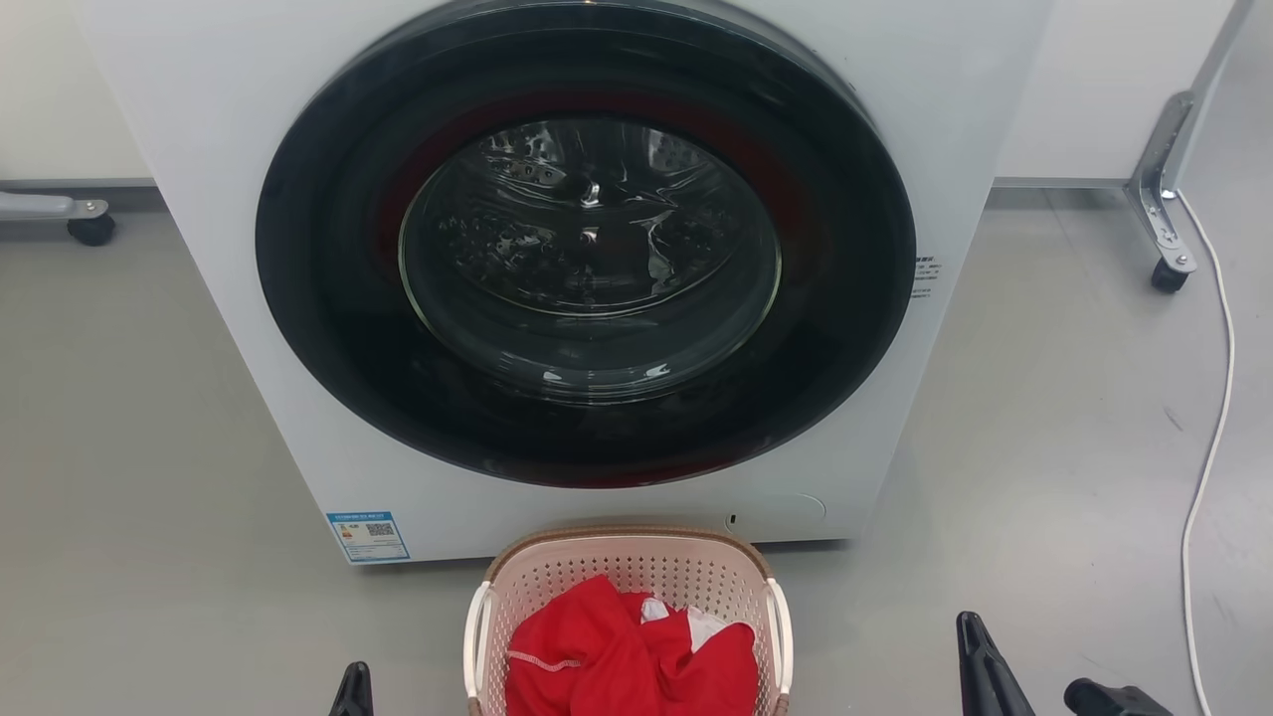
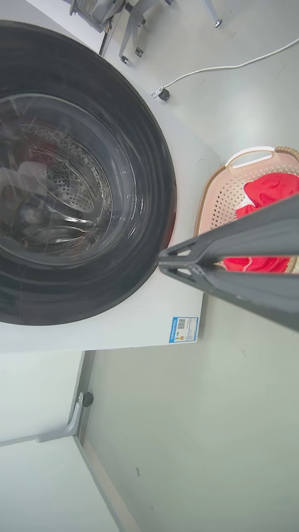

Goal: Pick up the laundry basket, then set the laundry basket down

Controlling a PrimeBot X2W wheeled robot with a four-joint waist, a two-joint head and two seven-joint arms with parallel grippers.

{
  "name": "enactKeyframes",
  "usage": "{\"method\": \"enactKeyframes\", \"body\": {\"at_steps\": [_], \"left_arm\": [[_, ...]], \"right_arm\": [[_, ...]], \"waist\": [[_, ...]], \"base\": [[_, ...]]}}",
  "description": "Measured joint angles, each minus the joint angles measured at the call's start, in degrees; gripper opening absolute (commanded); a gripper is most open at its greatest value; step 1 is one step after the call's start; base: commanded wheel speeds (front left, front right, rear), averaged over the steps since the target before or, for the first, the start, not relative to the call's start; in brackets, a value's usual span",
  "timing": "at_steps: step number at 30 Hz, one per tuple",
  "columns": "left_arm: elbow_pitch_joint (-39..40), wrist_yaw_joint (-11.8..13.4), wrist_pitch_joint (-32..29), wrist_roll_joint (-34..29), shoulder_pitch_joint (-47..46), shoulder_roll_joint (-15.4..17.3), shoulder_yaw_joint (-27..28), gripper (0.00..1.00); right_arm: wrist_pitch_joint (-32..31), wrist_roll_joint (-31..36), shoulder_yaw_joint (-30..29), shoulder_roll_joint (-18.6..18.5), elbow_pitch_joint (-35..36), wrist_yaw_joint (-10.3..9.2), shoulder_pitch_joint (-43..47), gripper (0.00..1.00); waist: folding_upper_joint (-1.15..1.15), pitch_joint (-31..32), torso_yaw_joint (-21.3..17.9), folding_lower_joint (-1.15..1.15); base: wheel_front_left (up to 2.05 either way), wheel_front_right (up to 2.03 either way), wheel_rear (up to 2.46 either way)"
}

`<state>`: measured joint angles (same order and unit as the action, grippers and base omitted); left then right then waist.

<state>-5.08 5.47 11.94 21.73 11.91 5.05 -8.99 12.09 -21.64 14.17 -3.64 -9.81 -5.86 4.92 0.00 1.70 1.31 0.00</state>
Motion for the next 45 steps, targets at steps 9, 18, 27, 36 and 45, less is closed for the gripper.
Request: {"method": "enactKeyframes", "body": {"at_steps": [9, 18, 27, 36, 45], "left_arm": [[-1.18, -1.12, -2.23, 7.62, -1.42, -0.22, 1.56, 0.0], [-2.4, -2.46, -4.32, 14.9, -3.2, -0.56, 3.07, 0.0], [-3.74, -4.01, -6.37, 22.86, -5.0, -0.8, 4.75, 0.0], [-5.11, -5.04, -8.32, 30.06, -6.61, -1.07, 6.27, 0.0], [-6.08, -6.31, -9.91, 36.42, -8.27, -1.33, 7.51, 0.0]], "right_arm": [[-2.13, -7.94, -2.32, 0.12, -0.67, 1.36, -0.92, 0.0], [-4.38, -15.29, -4.68, 0.27, -1.44, 2.65, -2.13, 0.0], [-6.62, -23.21, -7.25, 0.44, -2.24, 3.96, -3.31, 0.0], [-8.56, -30.44, -9.51, 0.56, -3.2, 5.39, -4.12, 0.0], [-10.11, -36.94, -11.46, 0.66, -3.77, 6.49, -4.82, 0.0]], "waist": [[0.0, -0.19, -0.14, -0.01], [0.0, -0.38, -0.28, -0.01], [0.0, -0.58, -0.43, -0.01], [0.0, -0.77, -0.57, -0.01], [0.0, -0.94, -0.69, -0.01]], "base": [[0.0, 0.0, 0.0], [0.0, 0.0, 0.0], [0.0, 0.0, 0.0], [0.0, 0.0, 0.0], [0.0, 0.0, 0.0]]}}
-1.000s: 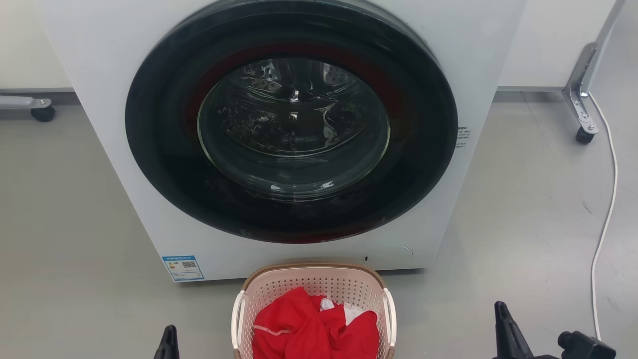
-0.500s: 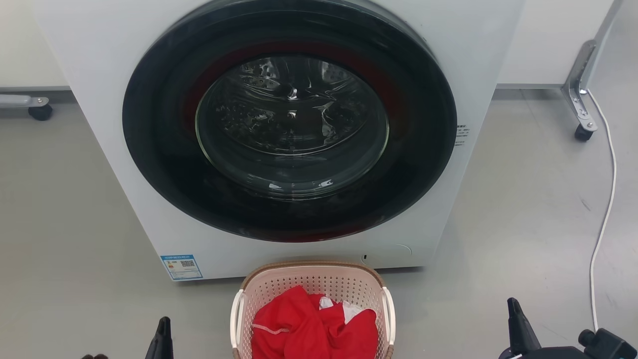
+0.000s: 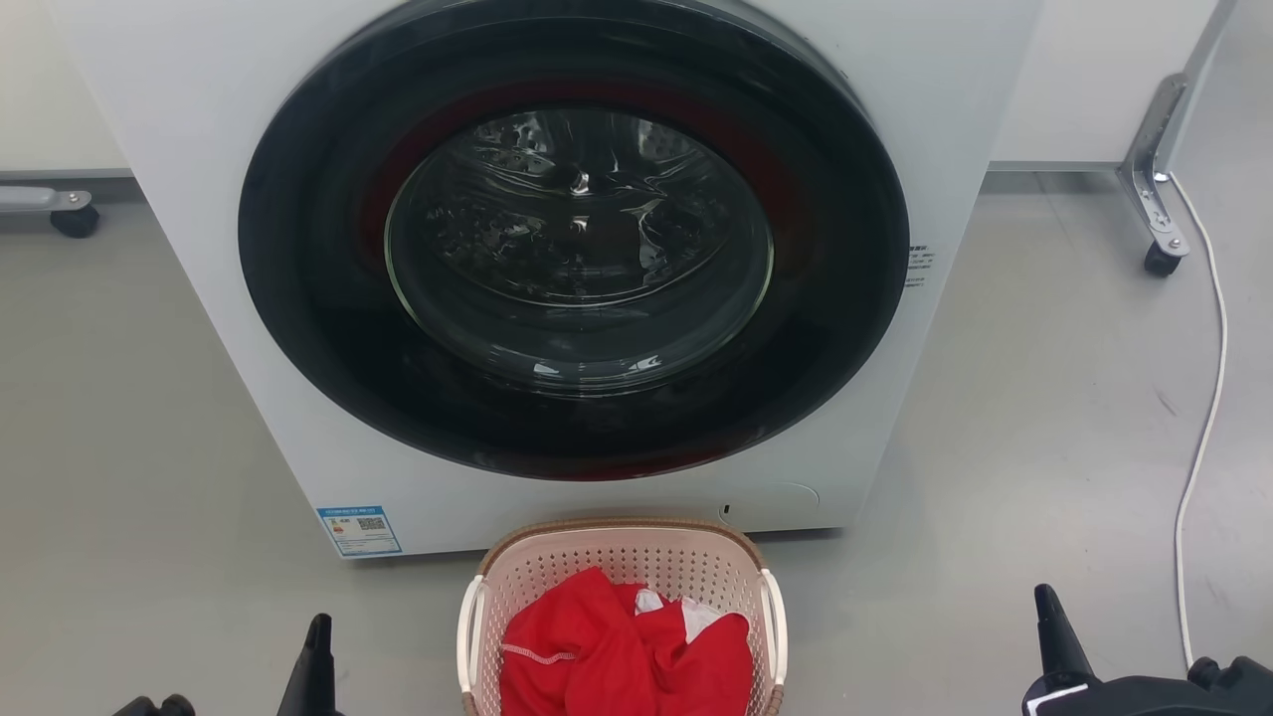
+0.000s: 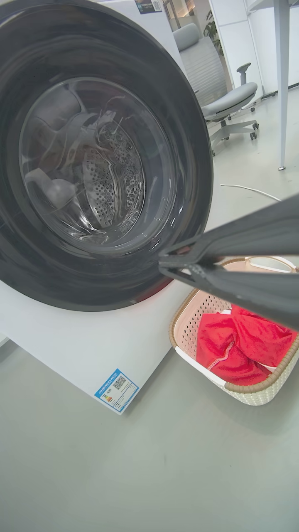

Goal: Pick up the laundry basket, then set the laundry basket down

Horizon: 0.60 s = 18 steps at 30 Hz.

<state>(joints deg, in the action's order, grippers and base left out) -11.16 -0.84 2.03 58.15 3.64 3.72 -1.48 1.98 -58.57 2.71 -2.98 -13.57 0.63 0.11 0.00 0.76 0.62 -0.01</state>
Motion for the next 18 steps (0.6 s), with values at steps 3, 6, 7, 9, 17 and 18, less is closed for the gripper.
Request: {"method": "enactKeyframes", "body": {"at_steps": [3, 6, 7, 9, 17, 18], "left_arm": [[-0.47, -0.54, -0.75, 2.79, -0.41, -0.12, 0.53, 0.0], [-0.88, -0.89, -1.33, 4.92, -1.15, -0.14, 0.98, 0.0], [-0.97, -1.23, -1.51, 5.93, -1.3, -0.15, 1.12, 0.0], [-1.27, -1.26, -1.96, 7.14, -1.56, -0.21, 1.43, 0.0], [-2.45, -2.5, -3.52, 13.72, -3.17, -0.42, 2.74, 0.0], [-2.52, -2.77, -3.75, 14.29, -3.37, -0.45, 2.89, 0.0]], "right_arm": [[-0.66, -2.36, -0.8, 0.03, -0.26, 0.47, -0.63, 0.0], [-1.25, -4.6, -1.53, 0.08, -0.45, 0.98, -0.93, 0.0], [-1.47, -5.43, -1.77, 0.09, -0.58, 1.09, -0.95, 0.0], [-1.92, -7.16, -2.25, 0.11, -0.79, 1.45, -1.06, 0.0], [-3.53, -13.54, -4.24, 0.21, -1.53, 2.48, -2.11, 0.0], [-3.76, -14.32, -4.48, 0.22, -1.63, 2.67, -2.16, 0.0]], "waist": [[0.0, -0.06, -0.04, 0.0], [0.0, -0.13, -0.09, 0.0], [0.0, -0.15, -0.11, 0.0], [0.0, -0.19, -0.14, 0.01], [0.0, -0.36, -0.26, 0.01], [0.0, -0.38, -0.27, 0.01]], "base": [[0.0, 0.0, 0.0], [0.0, 0.0, 0.0], [0.0, 0.0, 0.0], [0.0, 0.0, 0.0], [0.0, 0.0, 0.0], [0.0, 0.0, 0.0]]}}
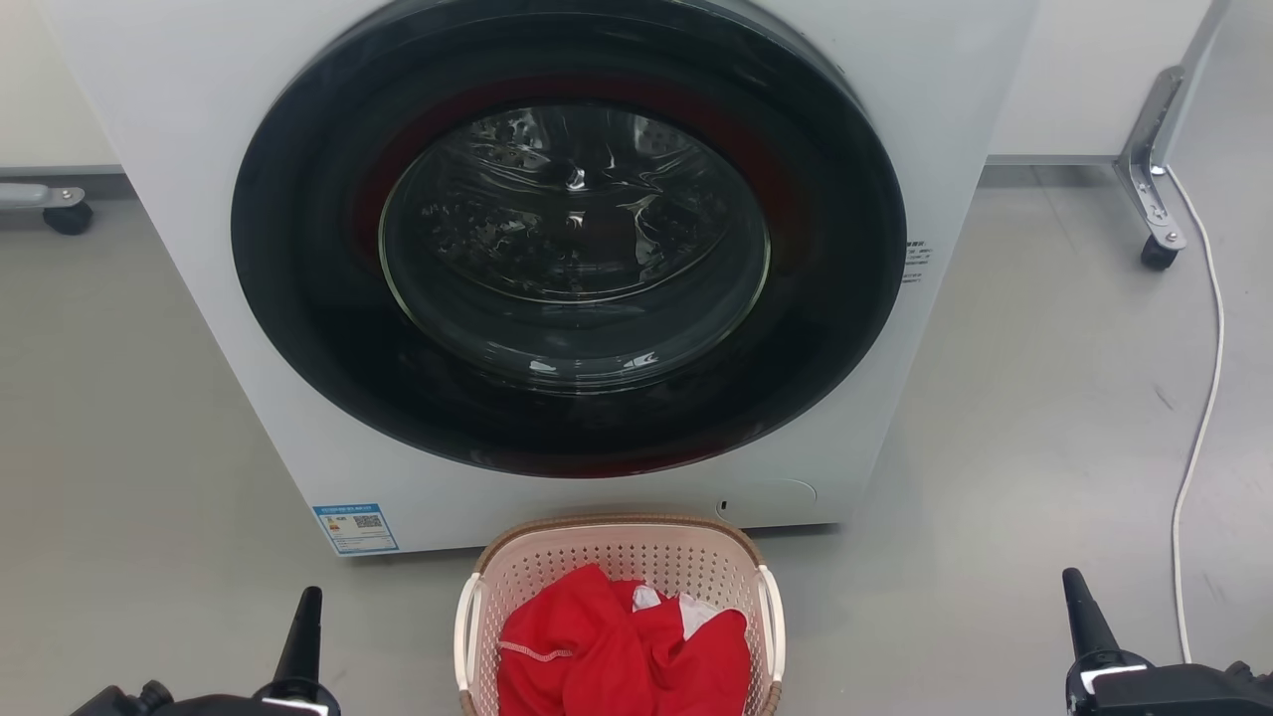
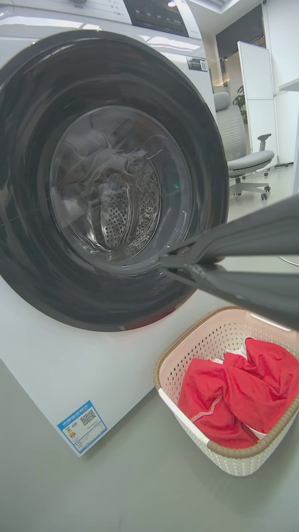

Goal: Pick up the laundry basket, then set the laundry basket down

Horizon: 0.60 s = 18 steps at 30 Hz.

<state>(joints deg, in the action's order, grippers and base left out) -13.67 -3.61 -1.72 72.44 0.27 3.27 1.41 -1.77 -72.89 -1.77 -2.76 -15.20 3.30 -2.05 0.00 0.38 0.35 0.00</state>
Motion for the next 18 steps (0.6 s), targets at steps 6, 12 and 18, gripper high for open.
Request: {"method": "enactKeyframes", "body": {"at_steps": [6, 12, 18], "left_arm": [[-0.82, -0.65, -1.29, 4.89, -1.2, -0.19, 0.94, 0.0], [-1.62, -1.6, -2.35, 9.83, -2.37, -0.31, 1.91, 0.0], [-2.45, -2.54, -3.54, 14.28, -3.5, -0.6, 2.9, 0.0]], "right_arm": [[-1.23, -4.6, -1.47, 0.04, -0.4, 0.9, -0.96, 0.0], [-2.29, -9.39, -2.96, 0.09, -0.89, 1.82, -1.3, 0.0], [-3.65, -14.24, -4.43, 0.13, -1.4, 2.78, -2.25, 0.0]], "waist": [[0.0, -0.13, -0.09, 0.0], [0.0, -0.25, -0.18, 0.0], [0.0, -0.38, -0.28, 0.0]], "base": [[0.0, 0.0, 0.0], [0.0, 0.0, 0.0], [0.0, 0.0, 0.0]]}}
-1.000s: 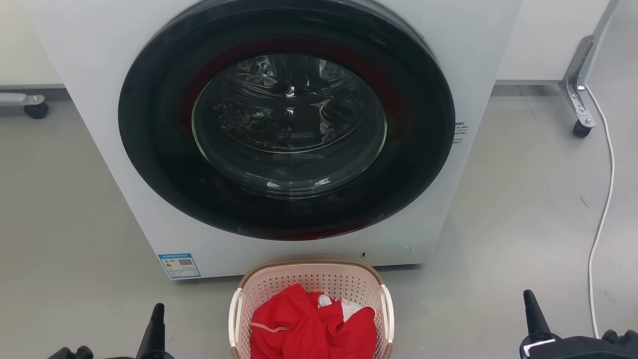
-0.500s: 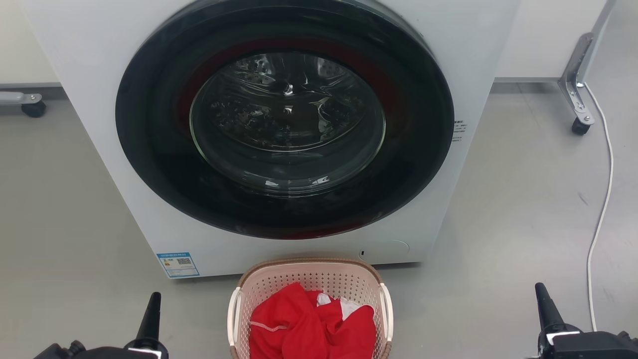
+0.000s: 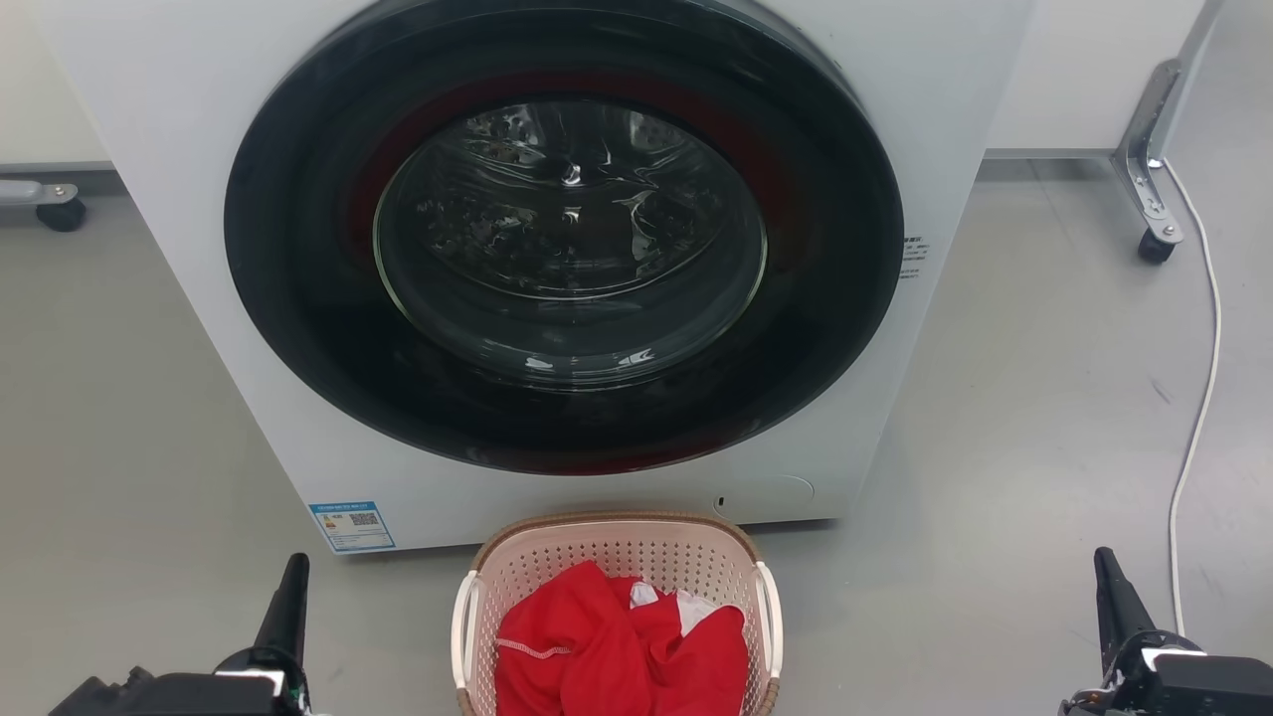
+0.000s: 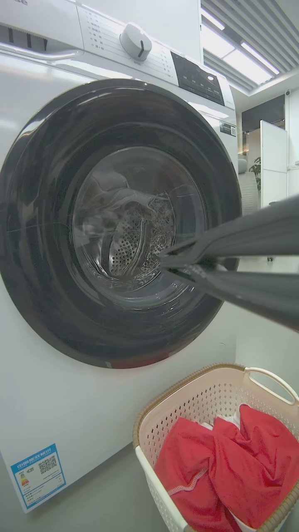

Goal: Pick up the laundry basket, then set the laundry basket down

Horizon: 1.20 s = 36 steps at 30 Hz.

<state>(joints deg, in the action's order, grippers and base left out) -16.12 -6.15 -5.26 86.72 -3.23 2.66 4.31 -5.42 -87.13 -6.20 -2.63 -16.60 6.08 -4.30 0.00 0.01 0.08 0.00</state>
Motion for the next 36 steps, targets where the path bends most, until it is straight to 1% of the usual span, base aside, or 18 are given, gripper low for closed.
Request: {"method": "enactKeyframes", "body": {"at_steps": [5, 8, 36], "left_arm": [[-0.66, -0.54, -1.07, 3.9, -0.93, -0.11, 0.8, 0.0], [-0.7, -0.92, -1.21, 4.93, -1.26, -0.18, 0.89, 0.0], [-0.79, -0.92, -1.21, 4.98, -1.26, -0.19, 0.92, 0.0]], "right_arm": [[-0.8, -3.96, -1.24, 0.07, -0.49, 0.59, -0.37, 0.0], [-1.08, -4.32, -1.43, 0.08, -0.54, 0.75, -0.8, 0.0], [-1.07, -4.32, -1.43, 0.11, -0.55, 0.76, -0.93, 0.0]], "waist": [[0.0, -0.11, -0.08, 0.0], [0.0, -0.11, -0.08, 0.0], [0.0, -0.1, -0.08, 0.0]], "base": [[0.0, 0.0, 0.0], [0.0, 0.0, 0.0], [0.0, 0.0, 0.0]]}}
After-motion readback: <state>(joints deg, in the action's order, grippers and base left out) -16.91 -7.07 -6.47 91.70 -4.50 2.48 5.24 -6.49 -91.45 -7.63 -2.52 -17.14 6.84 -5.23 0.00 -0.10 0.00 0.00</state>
